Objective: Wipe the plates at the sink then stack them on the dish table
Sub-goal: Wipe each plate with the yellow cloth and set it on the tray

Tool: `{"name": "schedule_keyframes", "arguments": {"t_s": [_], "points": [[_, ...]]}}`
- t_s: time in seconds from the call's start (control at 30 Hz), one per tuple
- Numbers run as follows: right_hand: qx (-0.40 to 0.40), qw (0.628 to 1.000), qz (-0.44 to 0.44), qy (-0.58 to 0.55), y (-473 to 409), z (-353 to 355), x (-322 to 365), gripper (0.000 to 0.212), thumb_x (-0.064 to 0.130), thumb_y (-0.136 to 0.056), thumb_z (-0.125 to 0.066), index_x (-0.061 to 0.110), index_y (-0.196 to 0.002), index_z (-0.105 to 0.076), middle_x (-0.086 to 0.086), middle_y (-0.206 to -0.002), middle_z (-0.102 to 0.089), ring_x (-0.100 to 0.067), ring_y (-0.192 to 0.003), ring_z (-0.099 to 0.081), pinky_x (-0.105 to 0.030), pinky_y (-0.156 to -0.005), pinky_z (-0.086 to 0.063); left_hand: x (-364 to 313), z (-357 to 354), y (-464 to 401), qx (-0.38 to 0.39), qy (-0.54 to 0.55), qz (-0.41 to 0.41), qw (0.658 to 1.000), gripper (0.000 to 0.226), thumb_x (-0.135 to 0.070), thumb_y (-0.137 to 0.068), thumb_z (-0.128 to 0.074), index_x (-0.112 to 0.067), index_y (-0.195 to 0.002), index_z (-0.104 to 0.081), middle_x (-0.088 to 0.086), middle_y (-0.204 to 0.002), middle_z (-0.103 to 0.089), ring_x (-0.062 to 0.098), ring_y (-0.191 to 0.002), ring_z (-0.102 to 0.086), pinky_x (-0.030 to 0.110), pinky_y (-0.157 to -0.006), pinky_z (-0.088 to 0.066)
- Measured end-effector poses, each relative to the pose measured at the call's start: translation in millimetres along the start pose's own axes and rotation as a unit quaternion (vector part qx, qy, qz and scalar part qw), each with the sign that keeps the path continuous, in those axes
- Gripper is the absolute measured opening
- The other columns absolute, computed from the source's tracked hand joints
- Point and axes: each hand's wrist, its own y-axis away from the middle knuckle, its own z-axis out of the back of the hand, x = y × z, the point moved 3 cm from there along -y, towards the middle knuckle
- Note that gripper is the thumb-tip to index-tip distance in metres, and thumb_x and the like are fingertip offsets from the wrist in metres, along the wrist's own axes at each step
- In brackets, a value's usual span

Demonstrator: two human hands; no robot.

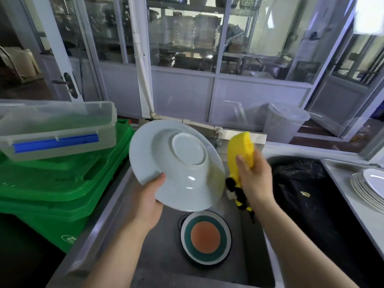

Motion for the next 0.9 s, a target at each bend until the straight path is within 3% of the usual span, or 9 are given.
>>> {"name": "schedule_keyframes", "arguments": {"t_s": [0.1,0.2,0.27,0.4,0.47,0.6,0.7,0.8,0.9], "points": [[0.097,0.975,0.141,0.142,21.7,-25.3,11.4,0.015,0.013,-0.089,-0.062,0.010,-0.103,-0.066,-0.008,-0.107,-0.062,-0.025,-0.096,-0.053,-0.028,-0.082,-0.036,2.8,-17.9,0.4,-0.016,0.005,-0.033,0.999,0.043,-0.019,-0.070,-0.066,-0.022,-0.113,-0.064,-0.002,-0.106,-0.073,0.016,-0.097,-0.069,0.035,-0.080,-0.051],[0.126,0.977,0.129,0.113,36.5,-32.8,18.6,0.033,0.009,-0.091,-0.058,0.013,-0.123,-0.062,-0.009,-0.132,-0.049,-0.031,-0.118,-0.044,-0.037,-0.102,-0.035,6.8,-29.4,2.1,-0.030,-0.016,-0.069,0.997,0.039,-0.019,-0.073,-0.072,-0.025,-0.109,-0.062,-0.008,-0.100,-0.074,0.009,-0.091,-0.070,0.030,-0.077,-0.055],[0.125,0.975,0.153,0.099,43.7,-32.2,29.9,0.037,0.007,-0.090,-0.056,0.014,-0.126,-0.060,-0.011,-0.134,-0.046,-0.035,-0.118,-0.044,-0.041,-0.101,-0.038,9.9,-36.3,3.6,-0.049,-0.014,-0.080,0.995,0.039,-0.027,-0.074,-0.064,-0.023,-0.113,-0.061,-0.005,-0.107,-0.073,0.010,-0.095,-0.069,0.027,-0.077,-0.055],[0.140,0.936,0.281,0.158,62.1,-41.3,57.8,0.049,0.009,-0.077,-0.057,0.020,-0.124,-0.064,-0.014,-0.128,-0.052,-0.036,-0.096,-0.050,-0.035,-0.085,-0.044,12.8,-46.0,3.6,-0.029,-0.024,-0.095,0.995,0.038,-0.035,-0.078,-0.055,-0.021,-0.113,-0.063,-0.004,-0.104,-0.074,0.011,-0.096,-0.069,0.023,-0.070,-0.056],[0.155,0.922,0.303,0.185,64.3,-41.9,61.8,0.052,0.010,-0.072,-0.054,0.022,-0.121,-0.066,-0.013,-0.127,-0.054,-0.036,-0.090,-0.051,-0.035,-0.079,-0.047,14.7,-46.2,4.7,-0.038,-0.013,-0.084,0.996,0.048,-0.039,-0.079,-0.053,-0.017,-0.121,-0.060,0.001,-0.110,-0.072,0.015,-0.099,-0.068,0.023,-0.069,-0.056],[0.224,0.889,0.346,0.201,55.1,-27.1,43.3,0.047,0.010,-0.076,-0.044,0.024,-0.112,-0.071,-0.011,-0.124,-0.056,-0.032,-0.089,-0.045,-0.034,-0.081,-0.042,16.3,-42.1,7.4,-0.066,0.034,-0.062,0.995,0.056,-0.039,-0.082,-0.050,-0.012,-0.131,-0.054,0.009,-0.119,-0.068,0.019,-0.101,-0.067,0.031,-0.076,-0.056],[0.245,0.896,0.307,0.208,40.9,-9.5,10.4,0.050,0.005,-0.080,-0.041,0.025,-0.115,-0.070,-0.011,-0.124,-0.055,-0.033,-0.094,-0.046,-0.036,-0.084,-0.042,17.8,-33.9,6.3,-0.066,0.050,-0.063,0.995,0.035,-0.030,-0.089,-0.050,-0.021,-0.122,-0.057,-0.002,-0.103,-0.074,0.015,-0.091,-0.071,0.031,-0.068,-0.058],[0.222,0.925,0.215,0.219,32.2,-1.4,-18.9,0.047,-0.006,-0.080,-0.051,0.019,-0.114,-0.071,-0.010,-0.130,-0.051,-0.036,-0.105,-0.044,-0.044,-0.088,-0.045,21.2,-35.2,9.1,-0.061,0.043,-0.069,0.995,0.034,-0.030,-0.081,-0.055,-0.026,-0.115,-0.059,-0.007,-0.098,-0.075,0.014,-0.087,-0.072,0.030,-0.062,-0.058],[0.202,0.939,0.171,0.221,34.2,0.2,-23.7,0.050,-0.001,-0.084,-0.053,0.026,-0.124,-0.065,-0.008,-0.134,-0.048,-0.035,-0.109,-0.041,-0.035,-0.094,-0.038,31.4,-41.4,10.4,-0.052,0.054,-0.064,0.995,0.034,-0.030,-0.082,-0.055,-0.026,-0.115,-0.058,-0.006,-0.099,-0.075,0.014,-0.089,-0.072,0.028,-0.062,-0.058]]}}
